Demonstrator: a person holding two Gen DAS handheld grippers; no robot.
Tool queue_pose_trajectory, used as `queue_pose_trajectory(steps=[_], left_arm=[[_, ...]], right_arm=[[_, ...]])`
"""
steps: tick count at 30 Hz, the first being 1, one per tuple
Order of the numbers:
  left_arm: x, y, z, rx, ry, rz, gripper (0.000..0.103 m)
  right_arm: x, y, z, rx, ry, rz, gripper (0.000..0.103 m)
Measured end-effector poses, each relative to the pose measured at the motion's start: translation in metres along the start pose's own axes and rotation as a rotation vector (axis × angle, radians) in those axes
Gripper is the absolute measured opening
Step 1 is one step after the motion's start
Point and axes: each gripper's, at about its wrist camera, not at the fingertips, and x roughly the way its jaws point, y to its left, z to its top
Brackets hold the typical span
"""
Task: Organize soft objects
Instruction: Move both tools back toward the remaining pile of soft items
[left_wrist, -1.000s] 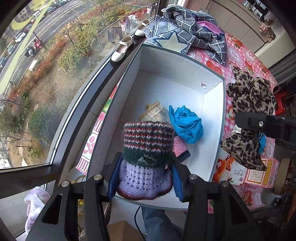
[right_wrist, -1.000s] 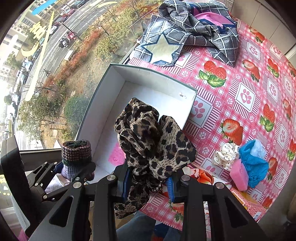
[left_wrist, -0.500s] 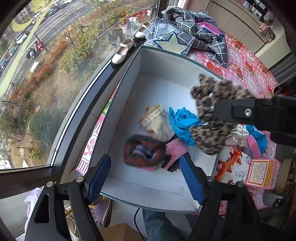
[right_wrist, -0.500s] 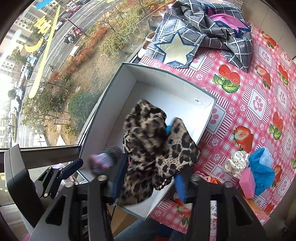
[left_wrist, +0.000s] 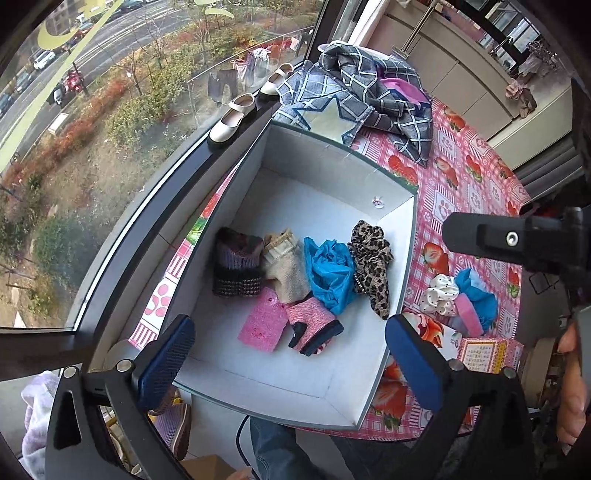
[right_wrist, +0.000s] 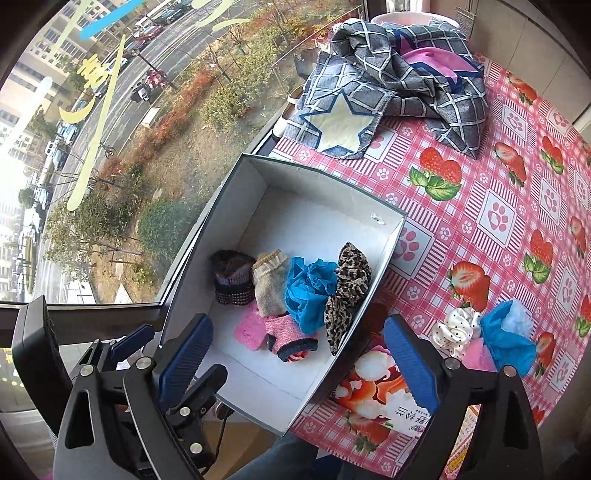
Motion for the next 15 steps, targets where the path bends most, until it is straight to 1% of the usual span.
queue_pose_trajectory(steps=[6, 15], left_arm=[[-0.009, -0.020, 0.004, 0.040, -0.013, -0.020, 0.103], [-0.006, -0.073, 0.001, 0.156, 0.011, -0.046, 0.103]], right_arm=[[-0.019, -0.028, -0.005, 0.069, -0.023, 0.010, 0.095], [-0.045, -0.083, -0.021, 0.179, -0.054, 0.004, 0.095]])
